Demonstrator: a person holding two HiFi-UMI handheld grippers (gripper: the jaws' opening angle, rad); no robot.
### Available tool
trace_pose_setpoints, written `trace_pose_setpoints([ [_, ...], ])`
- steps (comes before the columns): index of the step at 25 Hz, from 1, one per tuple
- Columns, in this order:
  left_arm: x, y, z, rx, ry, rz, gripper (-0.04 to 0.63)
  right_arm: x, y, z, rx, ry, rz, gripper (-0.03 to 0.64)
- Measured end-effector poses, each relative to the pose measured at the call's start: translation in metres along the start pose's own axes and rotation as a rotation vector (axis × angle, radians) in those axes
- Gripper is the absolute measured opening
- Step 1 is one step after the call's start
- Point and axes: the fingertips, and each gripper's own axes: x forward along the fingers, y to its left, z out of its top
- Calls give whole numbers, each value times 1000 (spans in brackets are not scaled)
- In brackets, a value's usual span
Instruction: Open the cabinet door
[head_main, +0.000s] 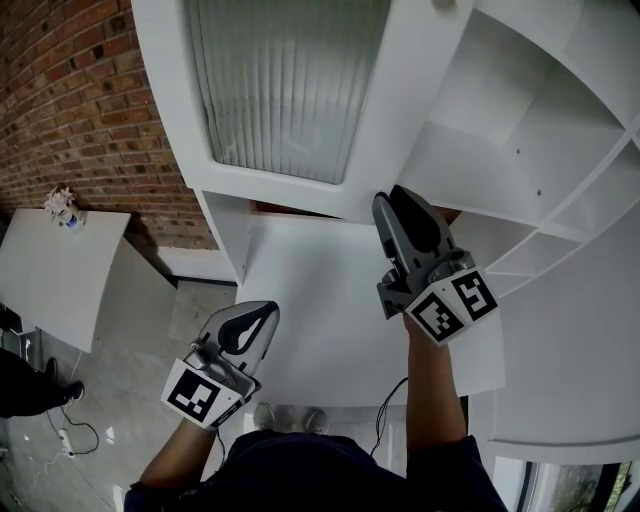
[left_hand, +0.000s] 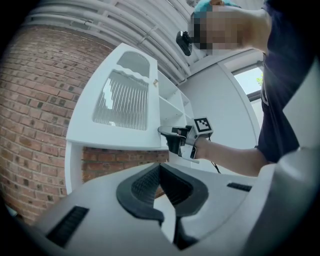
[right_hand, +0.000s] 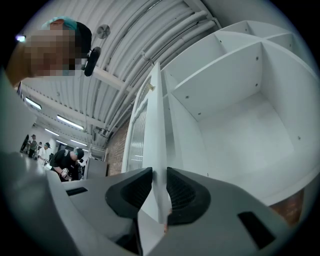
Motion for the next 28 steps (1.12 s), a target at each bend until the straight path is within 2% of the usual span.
trace_pose_setpoints([
  [4, -10, -8, -2, 11, 16, -1, 8, -11, 12, 2, 1, -4, 6, 97],
  [11, -29, -23, 6, 9, -8, 15, 8, -31, 45, 6, -13, -6, 25, 86],
  [28, -73, -48, 17, 8, -18, 54, 8, -60, 122, 14, -19, -9, 114, 74],
])
